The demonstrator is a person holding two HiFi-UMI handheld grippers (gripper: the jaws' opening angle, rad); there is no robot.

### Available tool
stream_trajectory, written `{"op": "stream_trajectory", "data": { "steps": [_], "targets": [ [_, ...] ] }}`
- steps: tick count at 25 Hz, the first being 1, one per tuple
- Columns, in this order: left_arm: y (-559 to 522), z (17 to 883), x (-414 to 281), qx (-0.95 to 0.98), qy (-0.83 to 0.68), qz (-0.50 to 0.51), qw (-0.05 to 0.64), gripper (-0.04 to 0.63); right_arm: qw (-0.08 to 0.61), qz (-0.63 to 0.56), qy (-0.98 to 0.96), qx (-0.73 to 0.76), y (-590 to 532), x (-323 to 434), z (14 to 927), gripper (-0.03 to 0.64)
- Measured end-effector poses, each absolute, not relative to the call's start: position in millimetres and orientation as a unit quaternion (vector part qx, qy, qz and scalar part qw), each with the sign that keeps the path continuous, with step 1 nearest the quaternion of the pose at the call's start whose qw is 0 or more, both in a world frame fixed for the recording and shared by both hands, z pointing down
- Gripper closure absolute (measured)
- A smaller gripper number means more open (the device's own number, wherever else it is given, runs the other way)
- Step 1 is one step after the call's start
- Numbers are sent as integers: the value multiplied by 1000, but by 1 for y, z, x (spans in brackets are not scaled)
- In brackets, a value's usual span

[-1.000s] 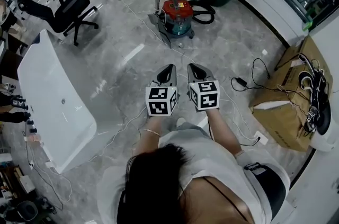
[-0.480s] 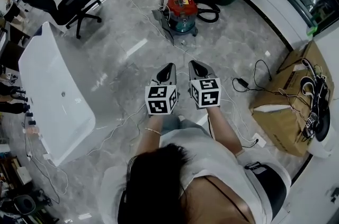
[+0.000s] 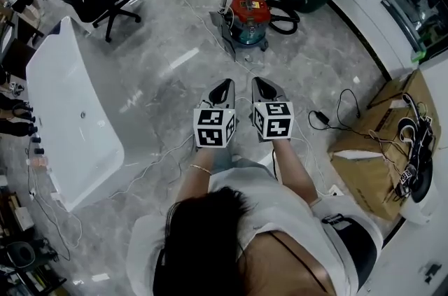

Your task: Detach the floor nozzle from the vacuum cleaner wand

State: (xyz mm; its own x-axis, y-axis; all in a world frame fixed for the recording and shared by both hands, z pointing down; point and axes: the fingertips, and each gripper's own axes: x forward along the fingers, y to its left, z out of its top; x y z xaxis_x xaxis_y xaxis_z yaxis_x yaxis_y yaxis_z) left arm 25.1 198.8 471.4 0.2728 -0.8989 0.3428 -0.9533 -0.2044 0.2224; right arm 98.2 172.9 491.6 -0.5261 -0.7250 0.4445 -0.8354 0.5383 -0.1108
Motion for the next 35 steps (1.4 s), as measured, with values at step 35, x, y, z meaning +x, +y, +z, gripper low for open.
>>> {"op": "stream_trajectory", "data": {
  "steps": [35],
  "targets": [
    [18, 471, -29, 809, -553, 86, 181, 591, 160, 140, -850, 483, 8, 24, 480, 601]
  ]
}}
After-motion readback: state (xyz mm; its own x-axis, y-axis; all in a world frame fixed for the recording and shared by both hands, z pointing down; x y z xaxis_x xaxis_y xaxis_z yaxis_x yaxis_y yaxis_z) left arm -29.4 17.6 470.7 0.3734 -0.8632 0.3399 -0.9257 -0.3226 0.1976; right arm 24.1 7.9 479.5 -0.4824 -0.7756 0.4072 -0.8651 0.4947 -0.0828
